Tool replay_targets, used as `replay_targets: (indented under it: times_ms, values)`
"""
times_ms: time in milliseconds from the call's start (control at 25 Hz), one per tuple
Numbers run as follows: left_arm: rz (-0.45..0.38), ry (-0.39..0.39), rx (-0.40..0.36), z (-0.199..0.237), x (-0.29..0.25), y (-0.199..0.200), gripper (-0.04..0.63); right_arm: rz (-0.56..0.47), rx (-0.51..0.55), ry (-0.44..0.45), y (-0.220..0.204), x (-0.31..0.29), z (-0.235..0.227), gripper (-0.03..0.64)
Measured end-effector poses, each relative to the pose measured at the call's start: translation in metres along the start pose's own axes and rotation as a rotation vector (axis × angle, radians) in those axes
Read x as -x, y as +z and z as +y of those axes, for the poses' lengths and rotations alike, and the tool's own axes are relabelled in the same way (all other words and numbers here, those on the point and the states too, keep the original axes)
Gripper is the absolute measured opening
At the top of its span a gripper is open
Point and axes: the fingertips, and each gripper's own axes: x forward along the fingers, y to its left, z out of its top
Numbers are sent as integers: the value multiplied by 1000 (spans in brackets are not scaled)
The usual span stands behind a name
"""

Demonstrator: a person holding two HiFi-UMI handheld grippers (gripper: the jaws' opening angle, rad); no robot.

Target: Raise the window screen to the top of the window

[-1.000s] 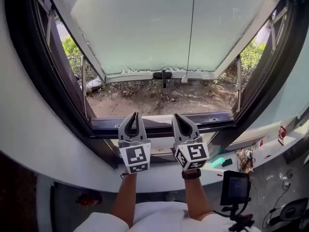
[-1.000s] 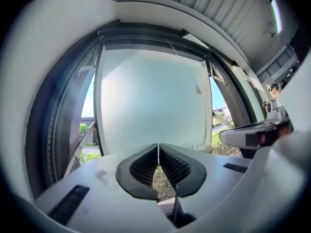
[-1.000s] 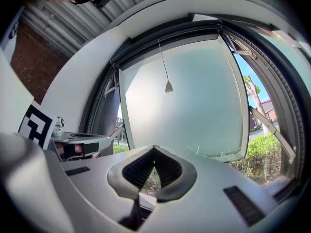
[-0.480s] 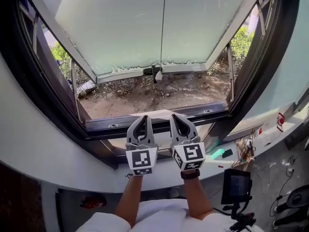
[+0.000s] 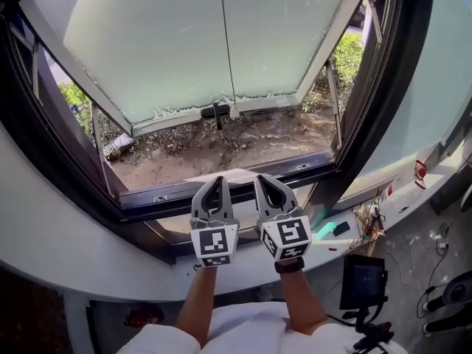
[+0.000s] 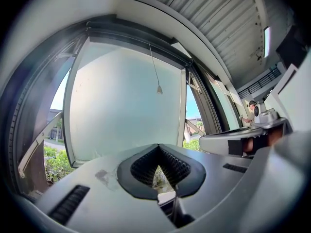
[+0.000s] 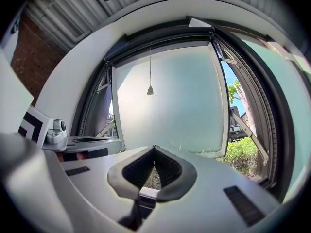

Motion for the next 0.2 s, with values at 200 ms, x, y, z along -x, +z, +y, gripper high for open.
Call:
replay_targets:
  times_ms: [200]
  values:
    - [20,-9,-7,-10,-4,-5,2,8,8,0,0,6,-6,2]
